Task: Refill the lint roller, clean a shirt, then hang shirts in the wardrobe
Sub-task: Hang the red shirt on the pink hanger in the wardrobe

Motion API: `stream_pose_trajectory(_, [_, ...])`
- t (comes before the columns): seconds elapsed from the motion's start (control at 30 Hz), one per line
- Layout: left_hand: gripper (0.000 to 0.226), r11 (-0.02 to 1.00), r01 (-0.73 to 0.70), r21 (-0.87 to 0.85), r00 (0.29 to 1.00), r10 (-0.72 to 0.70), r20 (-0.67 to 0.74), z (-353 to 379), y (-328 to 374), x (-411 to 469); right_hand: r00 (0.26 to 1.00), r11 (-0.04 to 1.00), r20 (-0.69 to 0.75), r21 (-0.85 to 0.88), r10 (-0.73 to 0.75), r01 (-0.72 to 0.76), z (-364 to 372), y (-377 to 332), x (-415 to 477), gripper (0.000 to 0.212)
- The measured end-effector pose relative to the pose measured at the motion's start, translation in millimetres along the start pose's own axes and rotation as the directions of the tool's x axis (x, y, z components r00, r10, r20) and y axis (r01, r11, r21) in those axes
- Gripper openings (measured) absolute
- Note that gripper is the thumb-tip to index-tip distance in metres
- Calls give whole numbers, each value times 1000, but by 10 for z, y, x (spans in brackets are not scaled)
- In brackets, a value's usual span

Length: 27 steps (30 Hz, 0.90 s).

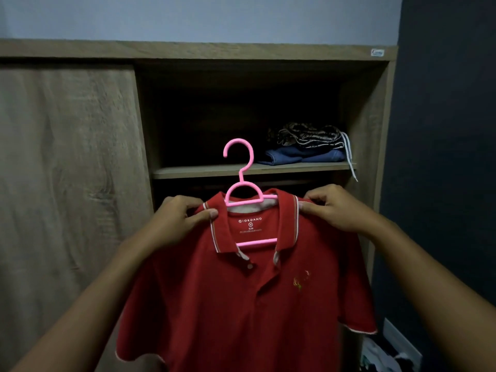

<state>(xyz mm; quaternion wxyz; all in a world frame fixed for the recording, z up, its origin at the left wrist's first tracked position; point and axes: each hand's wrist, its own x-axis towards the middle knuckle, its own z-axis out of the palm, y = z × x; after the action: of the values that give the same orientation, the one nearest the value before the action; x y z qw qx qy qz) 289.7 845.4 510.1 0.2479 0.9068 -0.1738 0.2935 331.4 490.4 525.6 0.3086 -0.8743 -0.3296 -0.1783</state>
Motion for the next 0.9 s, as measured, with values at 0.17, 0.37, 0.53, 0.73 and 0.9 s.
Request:
stream_pose_trajectory(0.17, [24, 999, 11, 41, 994, -15, 104, 239, 22, 2, 994, 992, 97, -119, 44, -32, -235, 31, -64, 48])
stream_pose_trajectory(0.37, [33, 1000, 15, 24, 998, -17, 67, 539, 52, 158, 969, 929, 181, -357, 169, -96, -283, 188, -41, 49])
stream_pose_trajectory(0.53, [22, 995, 93, -26, 996, -92, 14, 890, -5, 355, 912, 860, 201, -452, 357, -236, -339, 423, -85, 42])
stream_pose_trajectory(0.73, [21, 972, 233, -39, 972, -234, -16, 1440, -102, 609, 819, 769, 161, -479, 551, -423, -321, 834, -118, 39])
stream_pose_trajectory(0.9, [38, 928, 371, 15, 927, -372, 55, 1925, -335, 788, 782, 780, 138, -293, 607, -553, -173, 1149, -89, 39])
